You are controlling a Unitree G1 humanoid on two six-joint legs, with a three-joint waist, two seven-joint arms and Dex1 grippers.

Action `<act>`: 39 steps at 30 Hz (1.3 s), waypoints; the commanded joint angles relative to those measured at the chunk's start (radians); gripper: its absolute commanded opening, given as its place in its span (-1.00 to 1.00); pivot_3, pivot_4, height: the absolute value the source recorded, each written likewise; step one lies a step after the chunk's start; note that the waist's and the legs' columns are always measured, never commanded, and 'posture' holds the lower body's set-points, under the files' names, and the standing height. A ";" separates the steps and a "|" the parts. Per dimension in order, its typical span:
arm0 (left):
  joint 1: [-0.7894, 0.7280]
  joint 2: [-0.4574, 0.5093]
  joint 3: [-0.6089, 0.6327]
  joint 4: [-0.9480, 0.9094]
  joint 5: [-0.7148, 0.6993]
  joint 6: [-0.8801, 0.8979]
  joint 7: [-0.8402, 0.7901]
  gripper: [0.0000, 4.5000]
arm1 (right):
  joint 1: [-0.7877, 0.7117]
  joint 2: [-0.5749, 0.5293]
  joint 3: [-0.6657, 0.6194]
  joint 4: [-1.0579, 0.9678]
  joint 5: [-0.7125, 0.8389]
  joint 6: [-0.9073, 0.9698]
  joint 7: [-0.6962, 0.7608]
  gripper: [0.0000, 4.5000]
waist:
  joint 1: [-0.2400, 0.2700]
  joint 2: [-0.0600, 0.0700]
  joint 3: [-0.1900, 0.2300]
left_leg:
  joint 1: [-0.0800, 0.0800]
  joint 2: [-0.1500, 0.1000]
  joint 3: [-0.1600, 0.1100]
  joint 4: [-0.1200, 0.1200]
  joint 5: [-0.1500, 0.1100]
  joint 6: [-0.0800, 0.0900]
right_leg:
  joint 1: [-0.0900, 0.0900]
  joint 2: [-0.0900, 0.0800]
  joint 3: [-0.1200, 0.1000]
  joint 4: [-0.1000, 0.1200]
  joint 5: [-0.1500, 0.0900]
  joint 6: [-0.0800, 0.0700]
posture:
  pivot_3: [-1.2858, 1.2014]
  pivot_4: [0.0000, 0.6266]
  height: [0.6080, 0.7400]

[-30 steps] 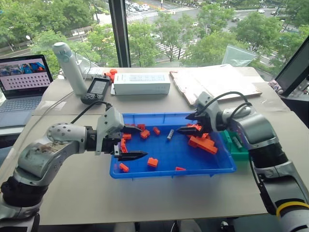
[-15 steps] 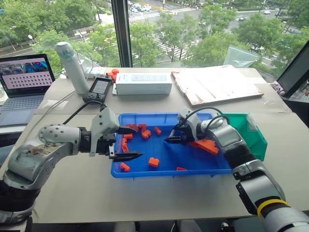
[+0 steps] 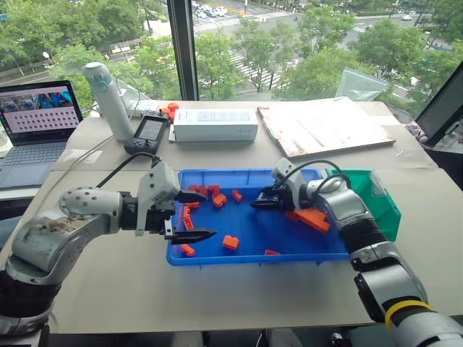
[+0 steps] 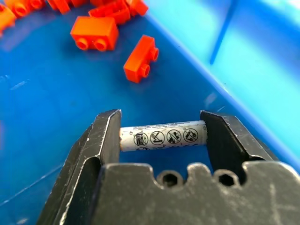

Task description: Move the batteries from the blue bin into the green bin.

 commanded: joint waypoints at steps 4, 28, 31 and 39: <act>-0.121 -0.127 0.051 0.072 -0.077 -0.026 0.048 1.00 | 0.003 -0.322 -0.222 -0.140 0.052 0.082 0.032 0.10 | 0.016 0.000 0.000 | 0.001 0.000 0.000 0.000 0.000 0.000 | 0.000 0.000 -0.001 -0.001 0.000 0.000 | 0.03 -0.52 0.95; -0.209 -0.311 0.009 0.171 0.134 -0.221 0.196 1.00 | 0.222 -0.505 -0.297 -0.032 0.027 0.021 -0.052 0.97 | 0.010 -0.001 0.000 | 0.002 -0.001 0.002 0.002 0.003 0.008 | 0.003 -0.001 0.004 -0.003 0.001 0.003 | 0.03 -0.52 0.95; -0.188 -0.305 0.034 0.167 0.143 -0.234 0.207 1.00 | 0.217 -0.510 -0.344 -0.048 0.072 -0.011 -0.021 0.97 | 0.011 -0.001 0.000 | 0.002 -0.001 0.002 0.002 0.000 0.002 | 0.003 -0.001 0.004 -0.003 0.002 0.003 | 0.03 -0.52 0.95; -0.018 -0.248 0.162 0.134 0.179 -0.186 0.314 1.00 | 0.343 -0.343 -0.539 -0.379 0.313 0.014 -0.073 0.97 | 0.012 -0.001 0.000 | 0.002 -0.001 0.001 0.000 0.004 0.009 | 0.003 0.000 0.003 -0.002 0.002 0.003 | 0.03 -0.52 0.95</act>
